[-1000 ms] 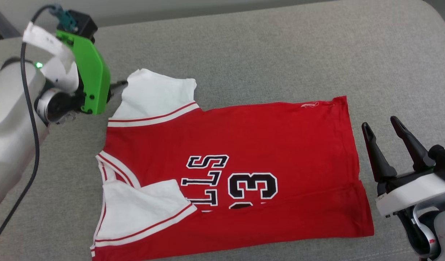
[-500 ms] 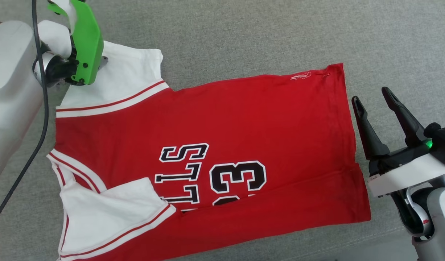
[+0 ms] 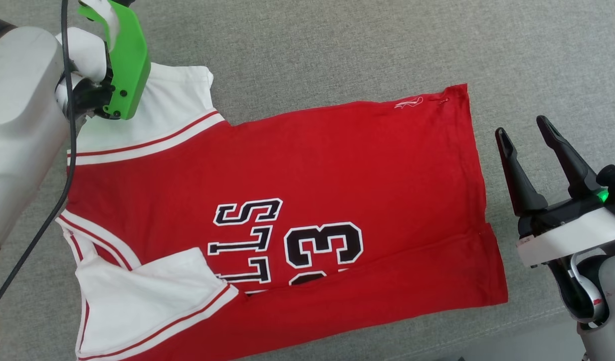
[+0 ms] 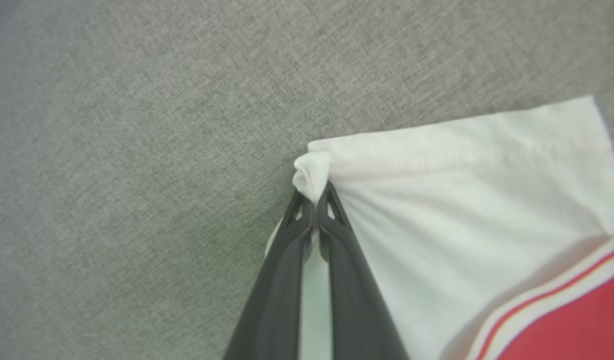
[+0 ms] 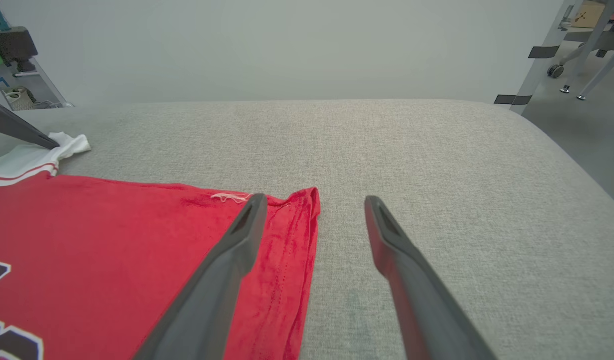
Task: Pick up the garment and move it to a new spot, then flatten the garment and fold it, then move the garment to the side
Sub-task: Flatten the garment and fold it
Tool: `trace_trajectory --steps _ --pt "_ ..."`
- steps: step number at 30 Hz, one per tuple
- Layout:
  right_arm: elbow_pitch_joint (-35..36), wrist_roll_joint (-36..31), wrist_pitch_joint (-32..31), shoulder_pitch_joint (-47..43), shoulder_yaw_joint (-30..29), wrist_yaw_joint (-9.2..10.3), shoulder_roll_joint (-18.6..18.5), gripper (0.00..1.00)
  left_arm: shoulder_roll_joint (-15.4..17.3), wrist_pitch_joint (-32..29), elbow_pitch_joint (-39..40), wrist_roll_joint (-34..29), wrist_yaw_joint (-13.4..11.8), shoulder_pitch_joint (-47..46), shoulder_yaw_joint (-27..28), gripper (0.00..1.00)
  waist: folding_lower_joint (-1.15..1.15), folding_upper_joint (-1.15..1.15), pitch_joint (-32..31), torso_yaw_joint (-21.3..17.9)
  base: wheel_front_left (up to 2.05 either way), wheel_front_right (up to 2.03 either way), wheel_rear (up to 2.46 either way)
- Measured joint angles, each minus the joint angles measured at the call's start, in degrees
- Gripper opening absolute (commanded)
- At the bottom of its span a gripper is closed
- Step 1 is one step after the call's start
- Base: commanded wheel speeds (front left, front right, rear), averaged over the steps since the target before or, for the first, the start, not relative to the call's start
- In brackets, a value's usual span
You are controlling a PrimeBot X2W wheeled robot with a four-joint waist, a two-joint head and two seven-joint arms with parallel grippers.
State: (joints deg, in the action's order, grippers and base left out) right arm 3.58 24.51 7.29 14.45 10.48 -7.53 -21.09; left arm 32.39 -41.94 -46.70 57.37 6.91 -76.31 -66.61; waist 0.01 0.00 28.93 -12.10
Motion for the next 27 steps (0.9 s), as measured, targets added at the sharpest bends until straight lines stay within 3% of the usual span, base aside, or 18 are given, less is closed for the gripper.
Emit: trace_trajectory --steps 5,8,12,18,21,27 --pt "0.5 0.0 -1.3 1.3 -0.8 0.00 -2.1 1.00 -0.6 3.5 -0.5 -1.0 0.2 0.9 -1.2 0.00 0.00 0.00 -1.8 0.8 0.00 0.00 0.00" --pt "0.7 1.0 -4.6 3.5 -0.3 0.00 -5.3 1.00 -1.0 6.5 -0.2 -1.5 0.3 1.8 -1.7 0.00 0.00 0.00 -3.3 1.6 0.00 0.00 0.00" --pt "0.7 5.0 -13.5 7.9 4.4 0.00 -12.3 1.00 -2.2 10.1 1.6 -0.6 0.3 2.6 -1.6 0.00 0.00 0.00 -5.4 3.3 0.00 0.00 0.00" --pt "-0.6 14.6 -33.9 16.7 16.3 -0.01 -22.9 1.00 -2.9 13.2 5.4 -0.1 0.4 3.5 -3.2 0.00 0.00 0.00 -7.8 6.8 0.00 0.00 0.00" --pt "-2.6 18.3 -43.0 21.8 21.1 0.00 -25.8 1.00 -3.0 14.3 7.0 0.1 0.4 3.5 -3.8 0.00 -0.01 0.00 -8.6 8.6 0.00 0.00 0.00" --pt "-9.4 20.5 -51.6 29.6 27.4 0.00 -26.3 1.00 -3.6 16.0 9.1 0.2 0.4 3.4 -4.7 0.00 0.00 0.00 -8.8 11.6 0.00 0.00 0.00"
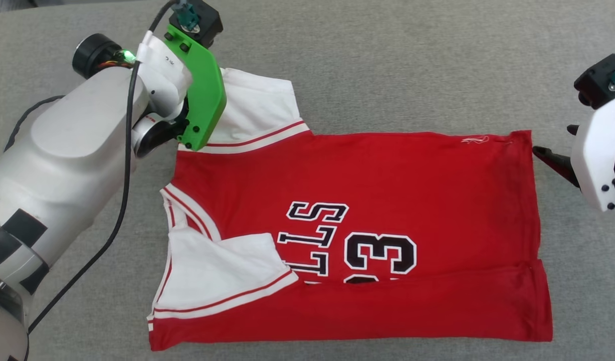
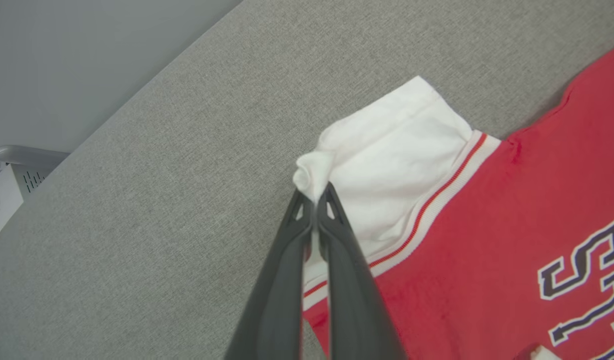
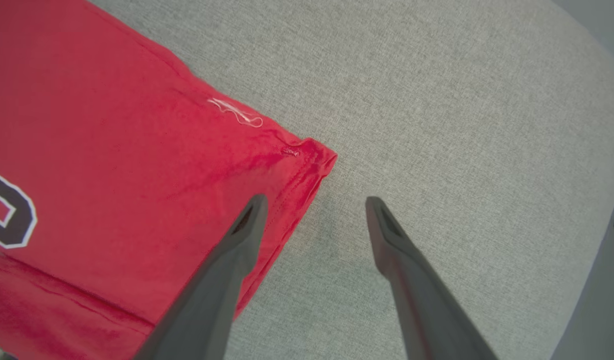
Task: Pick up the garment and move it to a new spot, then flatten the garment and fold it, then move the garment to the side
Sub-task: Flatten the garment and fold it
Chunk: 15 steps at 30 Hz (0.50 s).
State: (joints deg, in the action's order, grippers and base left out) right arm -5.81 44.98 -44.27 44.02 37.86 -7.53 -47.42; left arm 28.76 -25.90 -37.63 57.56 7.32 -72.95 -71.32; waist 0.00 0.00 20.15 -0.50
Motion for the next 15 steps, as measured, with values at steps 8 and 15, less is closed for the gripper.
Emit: trace_trajectory --steps 8,15 --pt "-10.5 0.3 -0.5 5.2 5.8 0.00 2.9 1.00 -0.7 1.7 1.4 -0.1 0.0 -2.0 -0.7 0.00 0.00 0.00 2.6 2.0 0.00 0.00 0.00" --pt "-16.6 2.8 2.7 6.6 10.2 0.00 4.5 1.00 -1.6 2.9 1.5 -0.5 0.0 -2.6 -1.1 0.00 0.00 0.00 4.7 3.1 0.00 0.00 0.00"
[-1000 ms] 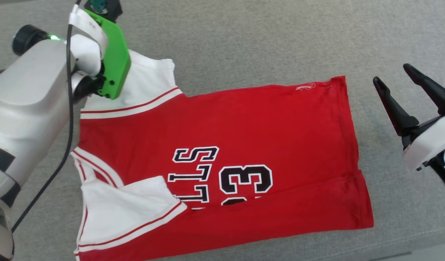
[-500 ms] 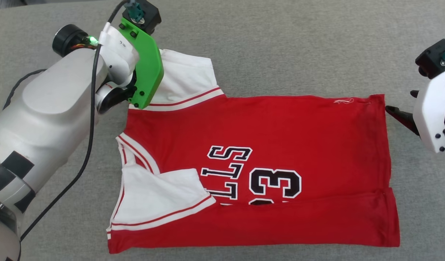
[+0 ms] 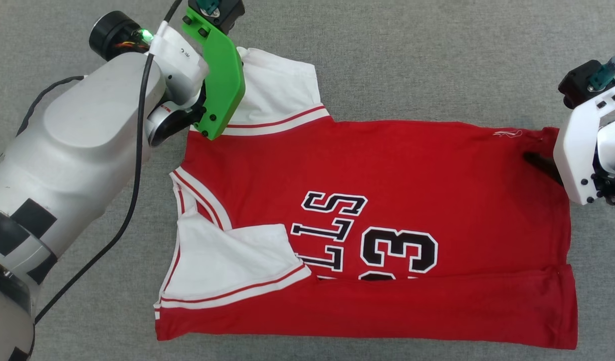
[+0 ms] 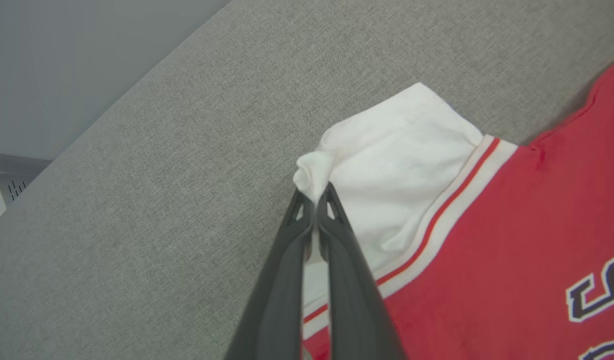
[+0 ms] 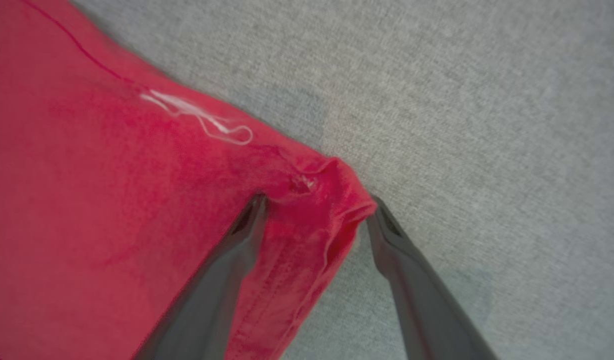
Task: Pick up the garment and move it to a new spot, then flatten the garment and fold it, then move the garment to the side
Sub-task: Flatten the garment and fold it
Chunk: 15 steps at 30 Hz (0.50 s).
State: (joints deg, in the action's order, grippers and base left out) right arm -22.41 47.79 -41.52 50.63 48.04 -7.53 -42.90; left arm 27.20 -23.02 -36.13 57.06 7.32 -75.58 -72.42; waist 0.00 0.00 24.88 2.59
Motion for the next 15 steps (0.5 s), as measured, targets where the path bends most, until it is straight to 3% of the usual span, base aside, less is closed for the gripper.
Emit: trace_trajectory --steps 5,6,7,15 --pt "-2.2 1.4 3.6 0.8 3.4 0.01 -0.1 0.98 0.0 0.6 -0.2 0.0 0.0 0.0 -0.3 0.00 0.00 0.00 0.3 0.1 0.00 0.00 0.00" --pt "-2.7 2.0 4.5 0.9 3.8 0.01 -0.1 0.05 0.0 0.8 -0.2 0.0 0.0 0.0 -0.3 0.00 0.00 0.00 0.2 0.1 0.00 0.00 0.00" --pt "-3.0 2.5 5.4 0.9 4.2 0.01 -0.1 0.00 0.0 0.8 -0.3 0.1 0.0 0.0 -0.4 0.00 0.00 0.00 0.1 0.0 0.00 0.00 0.00" --pt "-6.4 3.9 15.4 1.0 7.2 0.00 0.8 0.00 0.7 2.9 -1.2 0.7 0.0 2.0 -0.6 0.00 0.00 0.00 -3.3 -0.5 0.00 0.00 0.00"
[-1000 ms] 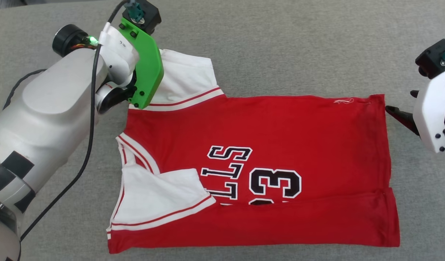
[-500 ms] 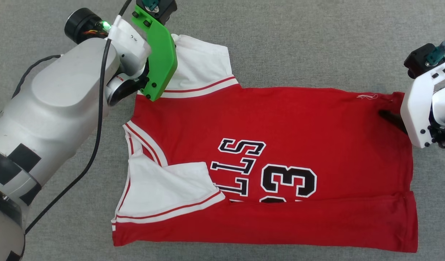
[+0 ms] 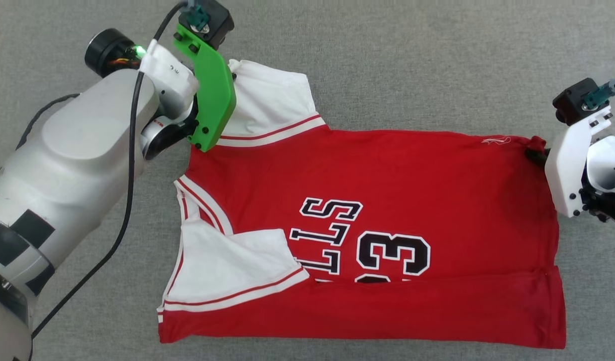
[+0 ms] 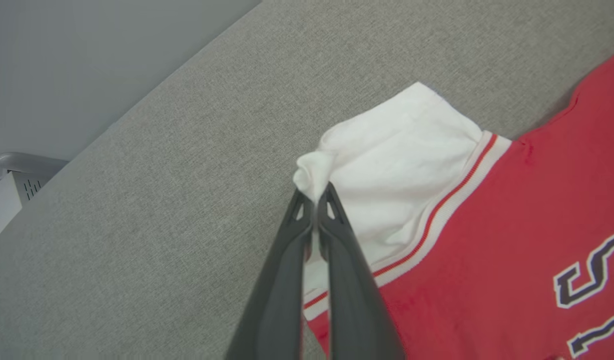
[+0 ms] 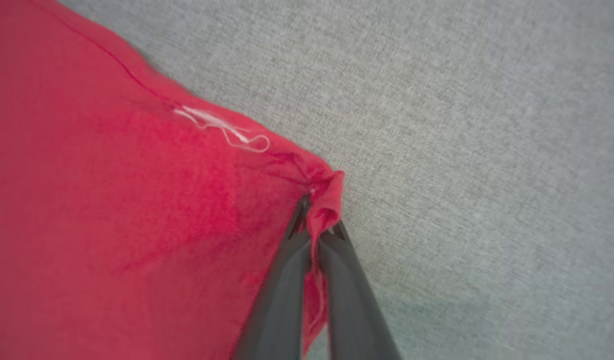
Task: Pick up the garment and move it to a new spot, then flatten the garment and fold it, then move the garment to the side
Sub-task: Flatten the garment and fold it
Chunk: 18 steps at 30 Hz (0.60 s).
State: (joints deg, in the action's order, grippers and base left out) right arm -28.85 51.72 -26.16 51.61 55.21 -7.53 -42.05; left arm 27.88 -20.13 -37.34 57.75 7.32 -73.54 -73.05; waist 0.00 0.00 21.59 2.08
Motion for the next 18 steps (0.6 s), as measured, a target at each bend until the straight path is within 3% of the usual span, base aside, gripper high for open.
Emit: trace_trajectory --steps 9,18 --pt "1.9 1.1 10.1 -4.6 1.4 0.00 -3.0 0.00 4.4 2.5 4.0 1.5 0.0 5.9 -0.2 0.00 0.00 0.00 -6.8 -0.2 0.00 0.00 0.00" --pt "6.5 1.7 13.7 -12.0 1.0 0.00 -4.9 0.00 10.3 4.6 12.1 1.4 -0.7 14.5 -0.3 0.00 0.00 0.00 -13.3 -0.2 0.00 0.00 0.00"
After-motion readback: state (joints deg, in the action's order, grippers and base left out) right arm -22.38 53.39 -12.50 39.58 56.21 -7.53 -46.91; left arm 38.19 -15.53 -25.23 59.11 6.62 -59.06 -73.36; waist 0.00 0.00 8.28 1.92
